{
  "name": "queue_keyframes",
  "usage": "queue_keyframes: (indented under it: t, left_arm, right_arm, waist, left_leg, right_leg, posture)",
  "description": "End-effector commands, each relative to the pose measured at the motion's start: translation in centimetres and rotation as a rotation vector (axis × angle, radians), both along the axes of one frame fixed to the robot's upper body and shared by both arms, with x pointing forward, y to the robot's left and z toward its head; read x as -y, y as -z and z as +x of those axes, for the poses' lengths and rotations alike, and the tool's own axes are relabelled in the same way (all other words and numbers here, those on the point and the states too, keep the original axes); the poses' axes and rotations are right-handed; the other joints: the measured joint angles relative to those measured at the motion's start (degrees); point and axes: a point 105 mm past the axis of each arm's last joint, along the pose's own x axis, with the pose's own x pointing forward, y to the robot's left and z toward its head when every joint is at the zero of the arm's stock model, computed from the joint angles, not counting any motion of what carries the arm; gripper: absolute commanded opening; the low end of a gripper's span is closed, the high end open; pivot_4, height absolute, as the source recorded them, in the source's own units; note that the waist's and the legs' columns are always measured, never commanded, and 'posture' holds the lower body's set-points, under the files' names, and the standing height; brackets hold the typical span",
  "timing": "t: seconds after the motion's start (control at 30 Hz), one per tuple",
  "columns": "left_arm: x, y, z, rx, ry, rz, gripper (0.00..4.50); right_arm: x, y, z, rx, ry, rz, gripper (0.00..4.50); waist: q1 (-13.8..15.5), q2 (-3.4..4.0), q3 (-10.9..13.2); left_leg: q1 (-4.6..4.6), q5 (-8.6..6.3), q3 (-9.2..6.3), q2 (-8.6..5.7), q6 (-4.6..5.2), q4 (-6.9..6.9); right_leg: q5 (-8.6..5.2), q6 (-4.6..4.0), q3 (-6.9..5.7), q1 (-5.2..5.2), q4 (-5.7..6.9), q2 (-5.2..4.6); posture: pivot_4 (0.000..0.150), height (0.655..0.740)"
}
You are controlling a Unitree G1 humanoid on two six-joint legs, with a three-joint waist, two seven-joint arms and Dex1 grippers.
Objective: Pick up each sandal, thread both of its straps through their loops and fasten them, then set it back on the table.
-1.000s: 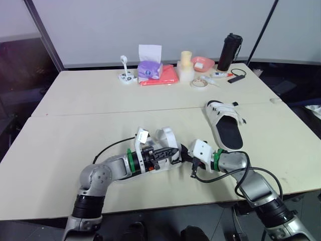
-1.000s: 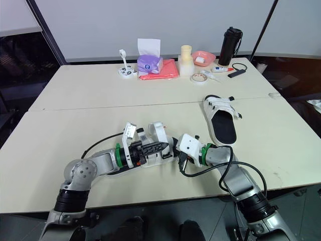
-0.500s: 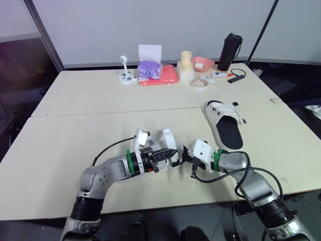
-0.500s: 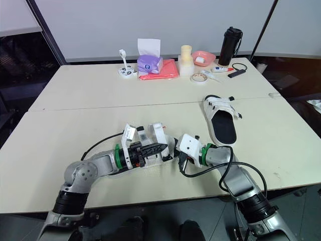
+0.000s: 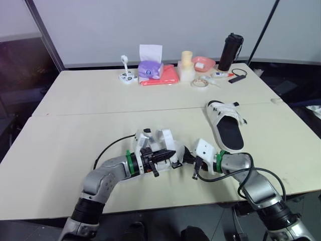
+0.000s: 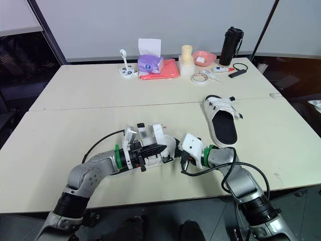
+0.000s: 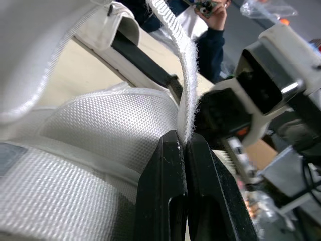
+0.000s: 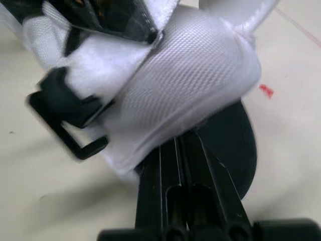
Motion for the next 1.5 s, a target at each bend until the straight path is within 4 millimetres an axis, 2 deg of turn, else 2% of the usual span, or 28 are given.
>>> queue_keyframes:
  t: [0.03, 0.27, 0.43, 0.63, 0.8, 1.03, 1.5]
  left_arm:
    - [0.0, 0.9, 0.3, 0.011, -0.010, 0.050, 0.02]
    - [0.2, 0.6, 0.7, 0.079, -0.008, 0.067, 0.02]
    - [0.3, 0.3, -0.2, 0.095, 0.048, 0.055, 0.02]
    - [-0.1, 0.0, -0.6, 0.121, 0.107, 0.071, 0.02]
    - [-0.4, 0.1, -0.8, 0.141, 0.151, 0.094, 0.02]
    - [-0.7, -0.1, -0.4, 0.162, 0.157, 0.101, 0.02]
    - [-1.9, -3.4, -0.1, 0.119, 0.218, -0.048, 0.02]
  right_arm:
    - [-1.3, 0.7, -2.5, -0.168, -0.093, 0.065, 0.00]
    - [-1.4, 0.7, -2.2, -0.177, -0.084, 0.072, 0.00]
    - [-1.4, 0.7, -1.4, -0.142, -0.058, 0.059, 0.00]
    - [-1.6, 1.0, -3.0, -0.212, -0.117, 0.038, 0.00]
    - [-1.5, 1.3, -3.3, -0.218, -0.126, 0.014, 0.00]
    - [-0.6, 1.3, -1.4, -0.120, -0.073, -0.024, 0.00]
    - [-0.6, 2.0, -1.1, -0.136, -0.098, -0.040, 0.00]
  waist:
    - [-0.06, 0.00, 0.00]
    - [-0.27, 0.00, 0.01]
    - [-0.40, 0.00, 0.01]
    - [-0.35, 0.01, 0.01]
    - [-0.37, 0.00, 0.01]
    - [-0.43, 0.00, 0.02]
    - [-0.40, 0.00, 0.02]
  left_leg:
    - [-0.01, 0.00, 0.00, 0.00, 0.00, 0.00]
    - [-0.04, -0.03, 0.03, 0.01, 0.00, -0.09]
    - [-0.04, -0.03, 0.04, 0.03, 0.00, -0.10]
    - [-0.04, -0.04, 0.03, 0.04, 0.00, -0.13]
    - [-0.04, -0.04, 0.04, 0.04, 0.00, -0.31]
    - [-0.02, -0.03, 0.05, 0.04, 0.00, -0.37]
    - [0.00, -0.02, 0.02, 0.03, -0.01, -0.35]
  right_leg:
    - [0.00, 0.00, 0.00, -0.01, 0.00, 0.00]
    - [0.00, 0.02, -0.01, -0.11, -0.01, 0.00]
    - [0.00, 0.03, -0.01, -0.12, 0.00, 0.04]
    - [0.01, 0.04, -0.01, -0.14, 0.00, 0.05]
    - [0.01, 0.09, -0.02, -0.20, -0.01, 0.05]
    - [0.03, 0.13, -0.02, -0.22, -0.01, 0.06]
    - [0.10, 0.24, -0.03, -0.19, 0.01, 0.08]
  posture:
    - [0.150, 0.7400]
    - [0.150, 0.7400]
    - [0.150, 0.7400]
    - [0.150, 0.7400]
    - [0.150, 0.7400]
    - [0.150, 0.7400]
    - [0.150, 0.7400]
